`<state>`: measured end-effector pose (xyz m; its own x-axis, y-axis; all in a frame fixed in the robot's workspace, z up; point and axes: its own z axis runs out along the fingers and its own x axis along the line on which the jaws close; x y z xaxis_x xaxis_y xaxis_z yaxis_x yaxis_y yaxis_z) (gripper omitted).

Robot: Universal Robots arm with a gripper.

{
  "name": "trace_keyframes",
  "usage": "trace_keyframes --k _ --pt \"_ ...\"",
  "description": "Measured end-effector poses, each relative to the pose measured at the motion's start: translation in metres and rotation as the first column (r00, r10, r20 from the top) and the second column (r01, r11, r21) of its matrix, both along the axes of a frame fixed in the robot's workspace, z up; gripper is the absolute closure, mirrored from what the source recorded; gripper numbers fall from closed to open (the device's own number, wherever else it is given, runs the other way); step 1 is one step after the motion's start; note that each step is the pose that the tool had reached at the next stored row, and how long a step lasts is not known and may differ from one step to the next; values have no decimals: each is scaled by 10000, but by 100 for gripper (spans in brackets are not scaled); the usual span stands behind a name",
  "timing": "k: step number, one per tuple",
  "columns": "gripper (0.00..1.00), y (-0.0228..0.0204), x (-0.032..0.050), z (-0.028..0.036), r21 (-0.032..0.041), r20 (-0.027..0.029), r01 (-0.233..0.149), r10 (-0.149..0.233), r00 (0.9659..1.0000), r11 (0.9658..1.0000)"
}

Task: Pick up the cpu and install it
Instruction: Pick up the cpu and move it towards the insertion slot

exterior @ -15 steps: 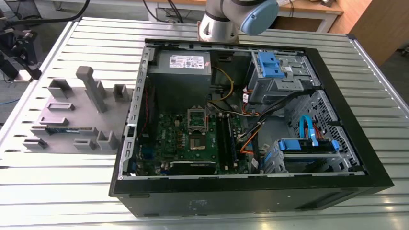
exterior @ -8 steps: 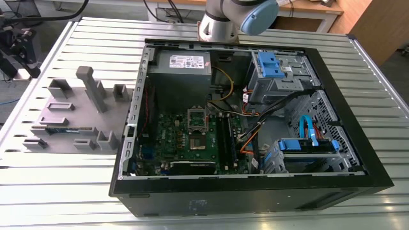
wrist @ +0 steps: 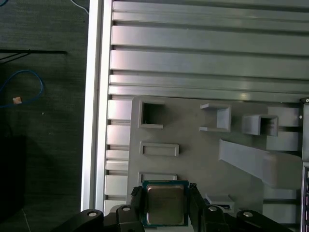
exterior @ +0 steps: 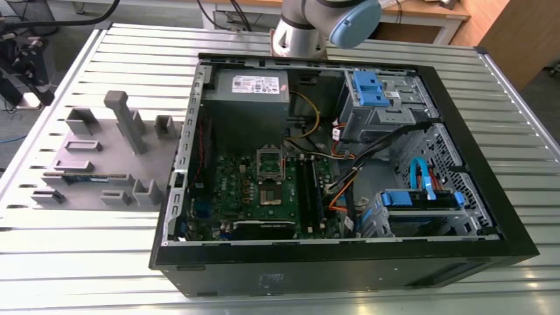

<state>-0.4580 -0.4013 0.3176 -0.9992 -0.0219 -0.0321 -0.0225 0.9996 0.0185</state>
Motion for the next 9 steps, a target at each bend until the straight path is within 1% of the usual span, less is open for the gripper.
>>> trace_keyframes --k 9 --pt "53 1 0 21 0 1 -1 1 10000 10000"
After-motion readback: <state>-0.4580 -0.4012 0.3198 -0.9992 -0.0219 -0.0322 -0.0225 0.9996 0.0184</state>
